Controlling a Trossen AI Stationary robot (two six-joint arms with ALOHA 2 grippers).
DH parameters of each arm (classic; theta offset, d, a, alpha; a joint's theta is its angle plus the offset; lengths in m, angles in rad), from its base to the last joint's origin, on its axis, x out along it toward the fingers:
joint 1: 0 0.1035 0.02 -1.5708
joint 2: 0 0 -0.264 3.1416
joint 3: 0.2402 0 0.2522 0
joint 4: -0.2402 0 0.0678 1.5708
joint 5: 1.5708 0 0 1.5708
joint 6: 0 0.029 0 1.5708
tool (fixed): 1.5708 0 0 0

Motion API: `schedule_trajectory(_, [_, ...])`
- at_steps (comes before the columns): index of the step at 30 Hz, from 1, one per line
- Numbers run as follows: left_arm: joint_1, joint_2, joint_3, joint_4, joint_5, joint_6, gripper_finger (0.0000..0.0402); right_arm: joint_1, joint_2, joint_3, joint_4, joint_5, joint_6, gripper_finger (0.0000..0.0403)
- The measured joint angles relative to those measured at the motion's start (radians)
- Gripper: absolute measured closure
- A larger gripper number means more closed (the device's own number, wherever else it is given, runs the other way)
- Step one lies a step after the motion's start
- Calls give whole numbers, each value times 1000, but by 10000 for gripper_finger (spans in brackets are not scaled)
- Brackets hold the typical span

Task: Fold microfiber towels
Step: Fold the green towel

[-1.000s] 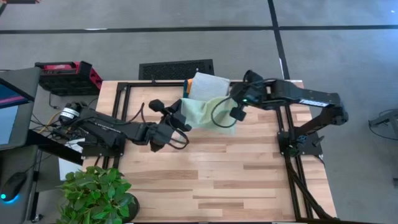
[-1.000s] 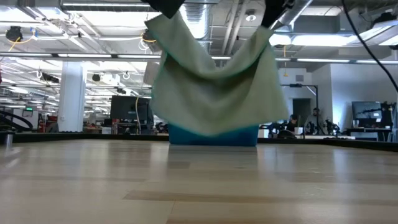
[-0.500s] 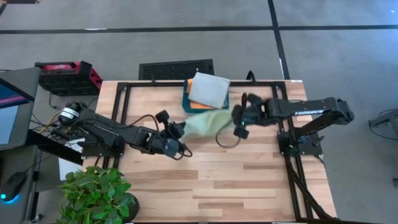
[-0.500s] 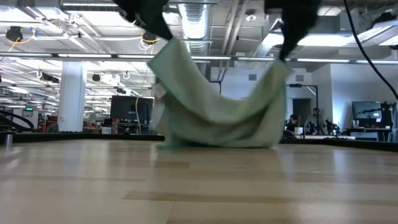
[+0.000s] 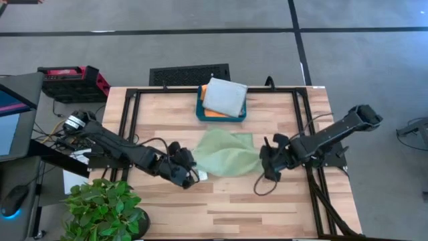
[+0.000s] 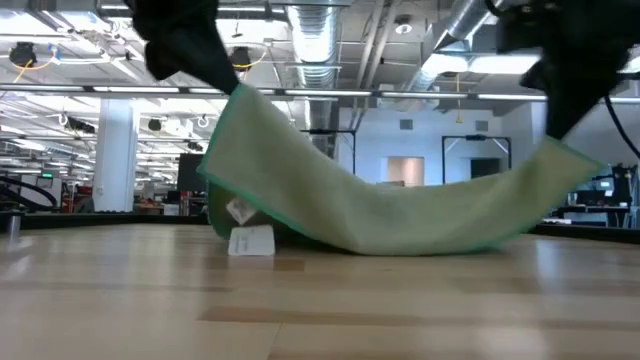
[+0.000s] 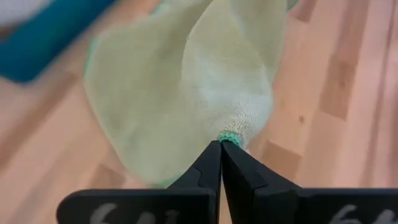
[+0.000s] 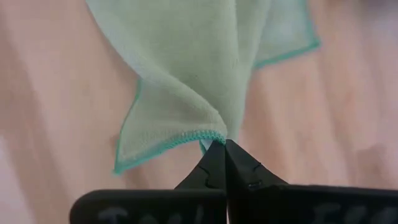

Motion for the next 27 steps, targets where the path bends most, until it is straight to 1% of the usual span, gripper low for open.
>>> schedule_trajectory(5, [-50, 0, -36, 30, 69, -78, 401, 93, 9, -63, 60, -95, 45, 397])
schedule_trajectory(8, [-75, 0, -69, 56, 88, -113, 402, 131, 18, -99, 141, -131, 57, 397])
schedule_trajectory(12, [-100, 22, -81, 62, 109, -132, 401, 175, 29, -113, 192, -151, 73, 397])
schedule_trajectory(15, [-110, 58, -80, 75, 139, -103, 401, 204, 32, -113, 203, -159, 74, 397])
schedule_trajectory(17, [-112, 83, -81, 79, 164, -88, 401, 209, 31, -113, 207, -159, 68, 396])
schedule_trajectory(21, [-104, 121, -80, 85, 196, -106, 401, 207, 31, -113, 207, -160, 72, 385])
schedule_trajectory(24, [-96, 132, -81, 87, 244, -80, 401, 205, 31, -113, 212, -160, 72, 368])
schedule_trajectory(27, [-96, 131, -80, 105, 257, -56, 399, 197, 31, -113, 214, -160, 70, 346])
